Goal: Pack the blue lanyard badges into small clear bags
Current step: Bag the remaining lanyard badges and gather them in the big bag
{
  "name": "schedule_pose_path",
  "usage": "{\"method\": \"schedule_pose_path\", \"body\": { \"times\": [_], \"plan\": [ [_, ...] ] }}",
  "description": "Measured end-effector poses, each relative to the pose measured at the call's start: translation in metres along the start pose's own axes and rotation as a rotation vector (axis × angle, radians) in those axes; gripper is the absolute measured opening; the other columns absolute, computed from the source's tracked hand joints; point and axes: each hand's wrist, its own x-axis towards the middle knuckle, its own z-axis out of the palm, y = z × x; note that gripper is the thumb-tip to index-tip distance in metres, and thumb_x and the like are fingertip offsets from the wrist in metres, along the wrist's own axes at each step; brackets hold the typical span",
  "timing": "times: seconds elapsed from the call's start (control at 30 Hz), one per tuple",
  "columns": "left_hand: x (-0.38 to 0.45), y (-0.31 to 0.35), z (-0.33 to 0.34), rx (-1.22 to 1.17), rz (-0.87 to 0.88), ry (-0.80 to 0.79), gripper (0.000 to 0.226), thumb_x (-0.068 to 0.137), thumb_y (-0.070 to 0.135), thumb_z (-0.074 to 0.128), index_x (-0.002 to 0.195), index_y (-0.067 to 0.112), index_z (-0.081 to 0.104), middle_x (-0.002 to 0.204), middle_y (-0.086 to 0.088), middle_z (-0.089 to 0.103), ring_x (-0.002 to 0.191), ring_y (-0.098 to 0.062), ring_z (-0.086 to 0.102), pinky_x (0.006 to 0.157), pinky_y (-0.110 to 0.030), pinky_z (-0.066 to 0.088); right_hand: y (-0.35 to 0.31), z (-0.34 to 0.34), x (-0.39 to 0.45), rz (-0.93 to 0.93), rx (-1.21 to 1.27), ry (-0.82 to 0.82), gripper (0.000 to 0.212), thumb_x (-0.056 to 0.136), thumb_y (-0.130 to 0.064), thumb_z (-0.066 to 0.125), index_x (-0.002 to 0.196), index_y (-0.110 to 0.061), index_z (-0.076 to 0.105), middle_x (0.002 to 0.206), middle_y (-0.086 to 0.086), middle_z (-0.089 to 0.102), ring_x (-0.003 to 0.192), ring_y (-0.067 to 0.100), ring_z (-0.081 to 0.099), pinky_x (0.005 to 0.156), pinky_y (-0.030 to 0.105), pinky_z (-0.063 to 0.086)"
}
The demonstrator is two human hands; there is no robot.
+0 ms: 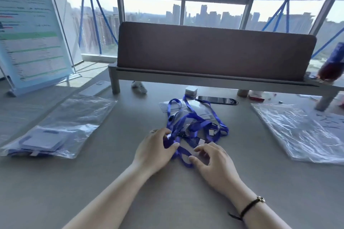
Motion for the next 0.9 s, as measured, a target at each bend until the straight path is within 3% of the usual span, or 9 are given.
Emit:
{"method": "schedule_pose_path", "body": {
  "times": [0.17, 0.27, 0.37, 0.47, 0.6, 0.73, 0.9],
  "plan": [
    [0.004, -0.009, 0.008, -0.056, -0.024, 0.079, 0.026, 0.087, 0.046, 0.068, 0.109, 0.032, 0.069, 0.093, 0.017, 0.069, 0.083, 0.0, 0.064, 0.081, -0.026, 0.053, 0.002, 0.005, -0.002, -0.057, -0.013, -0.012, 0.032, 0.087, -0.056, 0.063, 0.11, -0.035, 0.066, 0.095, -0.022, 0.056, 0.096, 0.0, 0.052, 0.087, 0.018, 0.039],
    [0.004, -0.011, 0.008, -0.124, -0.005, 0.045, 0.038, 0.084, 0.061, 0.062, 0.113, 0.039, 0.069, 0.097, 0.024, 0.072, 0.086, 0.006, 0.065, 0.082, -0.021, 0.052, 0.003, 0.006, -0.002, -0.075, -0.065, -0.045, 0.042, 0.087, -0.064, 0.055, 0.122, -0.04, 0.06, 0.106, -0.023, 0.055, 0.107, 0.002, 0.051, 0.097, 0.023, 0.038],
    [0.004, -0.009, 0.011, -0.064, 0.038, 0.013, 0.033, 0.09, 0.057, 0.06, 0.118, 0.042, 0.069, 0.103, 0.028, 0.069, 0.091, 0.004, 0.062, 0.083, -0.022, 0.049, 0.002, 0.006, -0.003, -0.119, -0.128, -0.101, 0.055, 0.085, -0.071, 0.037, 0.134, -0.049, 0.048, 0.123, -0.026, 0.051, 0.12, 0.003, 0.044, 0.104, 0.025, 0.032],
    [0.005, -0.009, 0.012, -0.087, 0.051, 0.085, 0.017, 0.09, 0.041, 0.069, 0.105, 0.039, 0.076, 0.081, 0.031, 0.066, 0.075, 0.002, 0.058, 0.071, -0.015, 0.043, -0.002, 0.008, -0.005, -0.185, -0.229, -0.155, 0.058, 0.089, -0.073, 0.026, 0.144, -0.053, 0.034, 0.151, -0.026, 0.032, 0.14, 0.005, 0.027, 0.114, 0.027, 0.019],
    [0.003, -0.01, 0.004, -0.311, 0.002, 0.164, 0.014, 0.085, 0.03, 0.077, 0.084, 0.043, 0.077, 0.07, 0.008, 0.073, 0.063, -0.009, 0.062, 0.064, -0.023, 0.049, -0.007, 0.008, -0.007, -0.234, -0.293, -0.201, 0.058, 0.095, -0.07, 0.024, 0.15, -0.054, 0.02, 0.163, -0.025, 0.009, 0.151, 0.007, 0.004, 0.122, 0.033, 0.003],
    [-0.003, 0.003, -0.005, -0.595, -0.057, 0.235, 0.014, 0.073, 0.025, 0.087, 0.065, 0.033, 0.079, 0.064, 0.002, 0.072, 0.054, -0.007, 0.054, 0.056, -0.017, 0.044, -0.012, 0.008, -0.006, -0.26, -0.295, -0.249, 0.057, 0.096, -0.068, 0.024, 0.15, -0.058, 0.007, 0.164, -0.026, -0.003, 0.152, 0.004, -0.007, 0.123, 0.035, -0.008],
    [-0.006, 0.012, -0.015, -0.929, -0.109, 0.192, 0.026, 0.071, 0.001, 0.086, 0.065, 0.023, 0.073, 0.067, -0.002, 0.071, 0.064, -0.016, 0.063, 0.07, -0.03, 0.051, -0.014, 0.011, -0.004, -0.246, -0.33, -0.295, 0.058, 0.095, -0.07, 0.025, 0.15, -0.057, 0.012, 0.164, -0.024, 0.003, 0.152, 0.004, -0.003, 0.123, 0.036, -0.007]
  ]
}}
